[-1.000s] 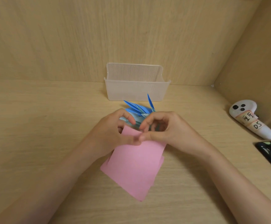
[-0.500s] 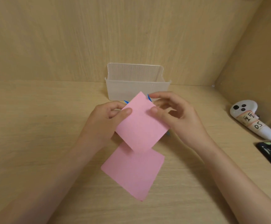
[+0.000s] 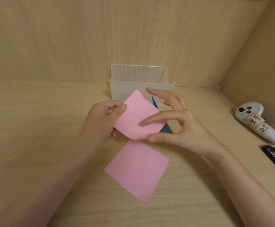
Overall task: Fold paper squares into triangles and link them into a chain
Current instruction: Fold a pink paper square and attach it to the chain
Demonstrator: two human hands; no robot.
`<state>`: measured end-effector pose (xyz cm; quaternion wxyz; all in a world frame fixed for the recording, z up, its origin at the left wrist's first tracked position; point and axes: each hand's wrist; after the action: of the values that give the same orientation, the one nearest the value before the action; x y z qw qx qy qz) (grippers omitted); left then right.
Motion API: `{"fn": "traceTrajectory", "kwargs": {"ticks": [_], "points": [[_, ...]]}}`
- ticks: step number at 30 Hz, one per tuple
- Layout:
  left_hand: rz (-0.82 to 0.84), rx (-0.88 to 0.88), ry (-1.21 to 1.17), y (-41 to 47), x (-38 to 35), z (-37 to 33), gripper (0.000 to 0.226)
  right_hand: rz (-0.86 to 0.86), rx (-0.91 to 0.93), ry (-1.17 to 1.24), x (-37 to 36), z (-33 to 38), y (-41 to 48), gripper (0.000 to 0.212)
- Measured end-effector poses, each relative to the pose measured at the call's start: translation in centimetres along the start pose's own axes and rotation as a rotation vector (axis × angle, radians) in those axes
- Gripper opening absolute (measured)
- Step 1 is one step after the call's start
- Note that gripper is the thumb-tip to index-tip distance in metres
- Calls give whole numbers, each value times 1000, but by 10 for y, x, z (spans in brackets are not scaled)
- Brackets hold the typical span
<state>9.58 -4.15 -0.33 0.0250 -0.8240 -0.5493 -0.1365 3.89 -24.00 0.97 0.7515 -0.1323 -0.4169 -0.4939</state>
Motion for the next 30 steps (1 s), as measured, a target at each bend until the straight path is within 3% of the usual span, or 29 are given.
{"fn": "traceTrajectory", "kwargs": {"ticks": [4, 11, 15, 19, 23, 26, 30], "points": [[44, 5, -30, -2, -2, -2, 18, -114, -4, 95, -5, -2, 2, 2], [200, -9, -106, -9, -14, -11, 19, -304, -90, 508, -5, -10, 6, 9], [225, -27, -122, -9, -16, -10, 20, -329, -113, 481, -6, -9, 6, 17], [113, -176, -49, -8, -17, -9, 21, -371, -53, 345, -7, -5, 4, 3], [-3, -292, -53, -10, -18, -14, 23, -358, 43, 379, -4, -1, 0, 36], [-41, -312, -61, -10, -16, -14, 22, -370, 32, 400, -6, -2, 4, 8], [-49, -290, -87, -9, -15, -14, 22, -368, 12, 494, -9, -1, 4, 17]]}}
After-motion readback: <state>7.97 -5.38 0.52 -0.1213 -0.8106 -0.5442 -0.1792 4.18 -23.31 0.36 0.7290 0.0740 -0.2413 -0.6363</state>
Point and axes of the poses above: each hand's wrist, its own y-axis towards the middle knuckle, its own x-axis out of the back of the hand, z = x × y, and after that the axes turned 12 degrees about z, right-handed
